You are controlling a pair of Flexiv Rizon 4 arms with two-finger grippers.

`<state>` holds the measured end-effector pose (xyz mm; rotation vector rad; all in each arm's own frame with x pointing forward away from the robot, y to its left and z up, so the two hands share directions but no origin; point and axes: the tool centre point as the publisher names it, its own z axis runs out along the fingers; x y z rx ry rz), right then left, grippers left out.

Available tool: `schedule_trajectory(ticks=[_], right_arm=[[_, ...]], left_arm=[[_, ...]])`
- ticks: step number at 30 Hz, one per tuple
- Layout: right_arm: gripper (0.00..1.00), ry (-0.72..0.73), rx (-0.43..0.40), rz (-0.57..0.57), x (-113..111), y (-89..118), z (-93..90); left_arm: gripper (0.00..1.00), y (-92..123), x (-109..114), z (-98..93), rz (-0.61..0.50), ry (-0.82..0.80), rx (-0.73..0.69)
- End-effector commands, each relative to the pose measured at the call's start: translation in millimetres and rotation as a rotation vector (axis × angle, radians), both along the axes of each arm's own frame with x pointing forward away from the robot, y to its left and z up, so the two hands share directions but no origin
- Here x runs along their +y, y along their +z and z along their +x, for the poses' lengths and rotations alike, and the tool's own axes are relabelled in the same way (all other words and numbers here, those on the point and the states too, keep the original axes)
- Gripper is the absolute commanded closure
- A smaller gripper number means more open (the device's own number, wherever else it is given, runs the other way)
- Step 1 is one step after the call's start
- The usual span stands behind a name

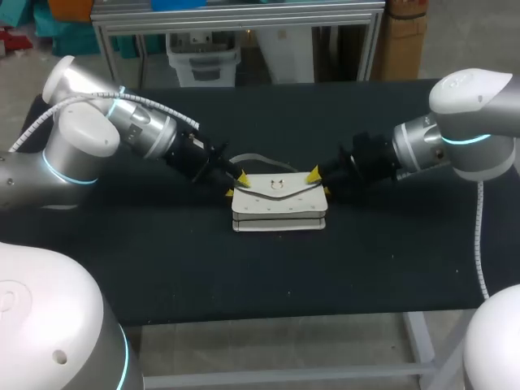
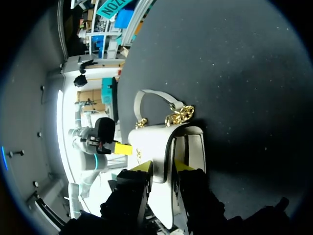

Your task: Pick up the bag, open it, inspect its contents, close it, and place it on the opposite side

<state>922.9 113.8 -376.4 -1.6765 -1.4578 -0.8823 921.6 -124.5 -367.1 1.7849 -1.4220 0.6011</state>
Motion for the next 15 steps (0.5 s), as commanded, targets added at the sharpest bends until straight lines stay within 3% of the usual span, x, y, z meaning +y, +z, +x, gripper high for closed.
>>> schedule_trajectory(ticks=[1, 11, 12, 13, 14, 15], right_arm=[[1.0, 0.006, -0.016, -0.005, 7.4, 1.5, -3.7], [1.0, 0.016, -0.013, -0.006, 9.2, -1.0, -7.1], [1.0, 0.015, -0.014, -0.006, 8.7, -0.9, -7.4], [0.76, 0.014, -0.014, -0.005, 8.2, -0.5, -7.6], [0.57, 0.013, -0.014, -0.004, 7.9, -0.1, -7.7], [0.55, 0.012, -0.015, -0.004, 7.6, 0.4, -7.7]], left_arm=[[1.0, 1.2, -2.4, -8.0, -0.004, 0.013, -0.019], [1.0, 2.3, -3.2, -13.8, 0.015, 0.016, -0.051], [0.92, 2.7, -2.3, -13.8, 0.014, 0.017, -0.052], [0.67, 2.9, -1.4, -13.5, 0.014, 0.019, -0.053], [0.49, 3.1, -0.4, -13.3, 0.013, 0.02, -0.054], [0.38, 3.3, 0.2, -13.1, 0.012, 0.021, -0.055]])
